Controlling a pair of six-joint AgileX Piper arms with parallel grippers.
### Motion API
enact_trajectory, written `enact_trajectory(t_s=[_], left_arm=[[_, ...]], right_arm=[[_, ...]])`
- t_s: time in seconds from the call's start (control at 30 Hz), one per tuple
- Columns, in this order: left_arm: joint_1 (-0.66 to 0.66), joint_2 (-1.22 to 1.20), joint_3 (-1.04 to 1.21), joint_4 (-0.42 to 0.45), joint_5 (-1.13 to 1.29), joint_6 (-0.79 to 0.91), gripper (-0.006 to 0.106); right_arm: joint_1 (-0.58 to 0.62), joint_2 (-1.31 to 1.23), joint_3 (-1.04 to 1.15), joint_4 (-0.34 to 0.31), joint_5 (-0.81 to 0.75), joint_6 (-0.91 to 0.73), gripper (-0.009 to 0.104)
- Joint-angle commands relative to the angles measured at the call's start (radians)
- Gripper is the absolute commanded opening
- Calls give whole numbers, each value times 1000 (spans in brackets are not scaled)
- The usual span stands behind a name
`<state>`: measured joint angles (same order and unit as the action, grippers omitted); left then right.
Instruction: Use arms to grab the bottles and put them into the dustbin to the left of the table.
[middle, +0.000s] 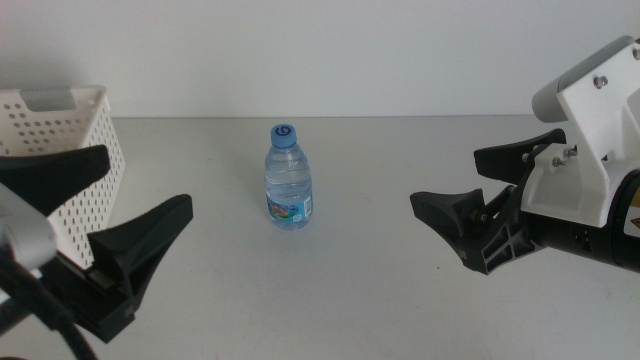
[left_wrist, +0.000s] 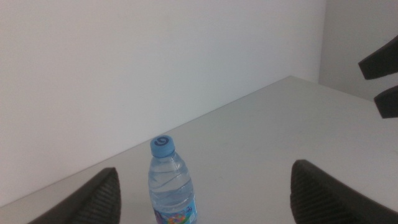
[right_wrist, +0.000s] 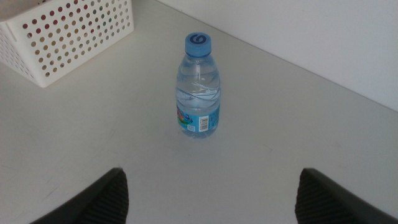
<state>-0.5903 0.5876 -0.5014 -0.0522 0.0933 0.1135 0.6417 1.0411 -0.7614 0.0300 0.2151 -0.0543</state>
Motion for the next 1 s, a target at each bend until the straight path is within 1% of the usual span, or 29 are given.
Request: enact_trajectory(t_s=[0.0, 0.2, 0.37, 0.6, 0.77, 0.87, 0.97], left_arm=[[-7, 25, 53, 5, -250, -9, 94], [-7, 90, 220, 5, -551, 1, 94], [-7, 236, 271, -5, -638, -12, 94], [-7, 536, 179, -2, -766, -13, 94], [19, 717, 49, -4, -770, -32, 94], [56, 795, -30, 42, -769, -82, 94], [96, 860, -89, 120, -769, -145, 94]], right_arm=[[0, -20, -38, -5, -65, -12, 71], [0, -20, -38, -5, -65, -12, 71], [0, -20, -38, -5, -65, -12, 71], [0, -20, -38, -5, -65, -12, 71], [0, -20, -38, -5, -65, -12, 71], [0, -20, -38, -5, -65, -12, 71], [0, -20, -38, -5, -65, -12, 71]])
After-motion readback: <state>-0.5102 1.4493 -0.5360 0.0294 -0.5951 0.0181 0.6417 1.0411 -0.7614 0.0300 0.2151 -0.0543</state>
